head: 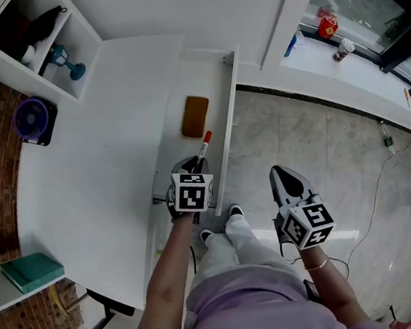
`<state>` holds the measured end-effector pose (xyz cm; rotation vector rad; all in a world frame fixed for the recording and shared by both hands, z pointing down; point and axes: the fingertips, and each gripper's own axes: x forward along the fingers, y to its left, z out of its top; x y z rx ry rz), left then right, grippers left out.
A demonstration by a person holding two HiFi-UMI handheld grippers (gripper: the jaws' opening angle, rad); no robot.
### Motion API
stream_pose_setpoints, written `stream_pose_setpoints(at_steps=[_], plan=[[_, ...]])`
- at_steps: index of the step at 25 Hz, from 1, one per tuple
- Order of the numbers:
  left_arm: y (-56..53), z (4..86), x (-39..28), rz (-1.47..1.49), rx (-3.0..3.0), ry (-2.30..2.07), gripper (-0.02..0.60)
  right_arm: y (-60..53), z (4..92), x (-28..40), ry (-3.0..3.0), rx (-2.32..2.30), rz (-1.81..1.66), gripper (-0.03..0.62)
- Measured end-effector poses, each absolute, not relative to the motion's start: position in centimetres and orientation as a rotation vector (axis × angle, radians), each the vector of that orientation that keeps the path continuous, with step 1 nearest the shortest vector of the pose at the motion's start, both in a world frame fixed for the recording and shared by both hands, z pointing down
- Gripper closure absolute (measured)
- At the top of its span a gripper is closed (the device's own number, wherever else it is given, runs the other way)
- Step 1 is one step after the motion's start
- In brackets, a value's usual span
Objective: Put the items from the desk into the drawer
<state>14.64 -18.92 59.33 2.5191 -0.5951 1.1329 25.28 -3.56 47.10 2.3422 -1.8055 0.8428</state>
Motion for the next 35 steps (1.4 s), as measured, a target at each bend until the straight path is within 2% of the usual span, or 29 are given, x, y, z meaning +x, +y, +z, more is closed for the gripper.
stream_pose_setpoints(at_steps=[14, 35], plan=[[-20.2, 64.8, 17.6, 1.287, 2.457, -0.549, 0.514, -2.4, 48.7, 27.8, -1.713, 2.376, 0.906, 0.591], [-20.2, 68.9, 17.8, 1.39, 2.362, -0.558, 0.514, -1.5, 49.7, 28.9, -1.67, 2.373, 0.941, 0.591]])
